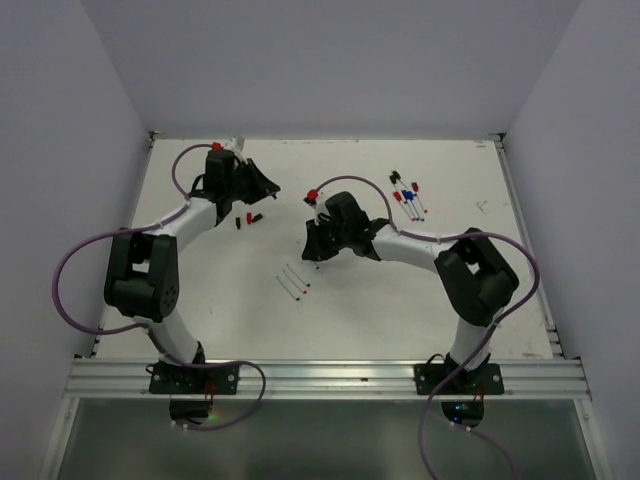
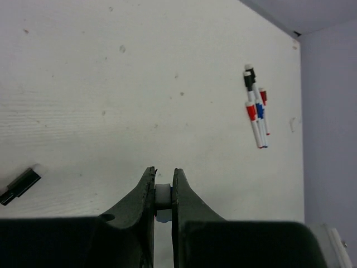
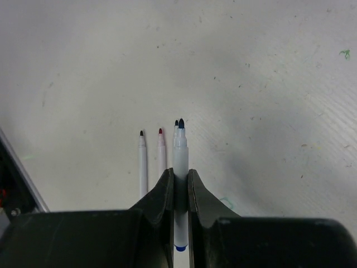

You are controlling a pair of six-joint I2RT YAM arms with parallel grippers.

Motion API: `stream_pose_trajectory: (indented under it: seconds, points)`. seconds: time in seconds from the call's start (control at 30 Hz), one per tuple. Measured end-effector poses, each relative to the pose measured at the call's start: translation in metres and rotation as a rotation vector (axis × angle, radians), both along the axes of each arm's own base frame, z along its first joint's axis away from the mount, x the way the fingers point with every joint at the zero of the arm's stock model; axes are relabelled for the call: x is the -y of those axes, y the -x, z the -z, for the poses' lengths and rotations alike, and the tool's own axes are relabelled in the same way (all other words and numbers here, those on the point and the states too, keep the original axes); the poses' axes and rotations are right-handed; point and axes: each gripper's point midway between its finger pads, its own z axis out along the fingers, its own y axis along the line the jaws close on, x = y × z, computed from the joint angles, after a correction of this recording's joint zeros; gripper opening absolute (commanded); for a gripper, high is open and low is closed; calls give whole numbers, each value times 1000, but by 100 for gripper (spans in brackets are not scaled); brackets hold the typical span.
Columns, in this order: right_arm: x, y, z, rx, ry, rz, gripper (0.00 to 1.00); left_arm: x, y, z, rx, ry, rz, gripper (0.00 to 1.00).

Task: Open the pen caps

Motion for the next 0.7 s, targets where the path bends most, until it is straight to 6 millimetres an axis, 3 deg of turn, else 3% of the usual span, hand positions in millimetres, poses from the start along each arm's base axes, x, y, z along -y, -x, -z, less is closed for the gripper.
stream_pose_trajectory:
  seconds: [0.27,0.7]
  points:
    - [3,23,58,-8,241,-32,0,3,6,64,-153,-247,15,0]
    - [2,9,59,48,280,8,0,9,4,103,-200,-531,70,0]
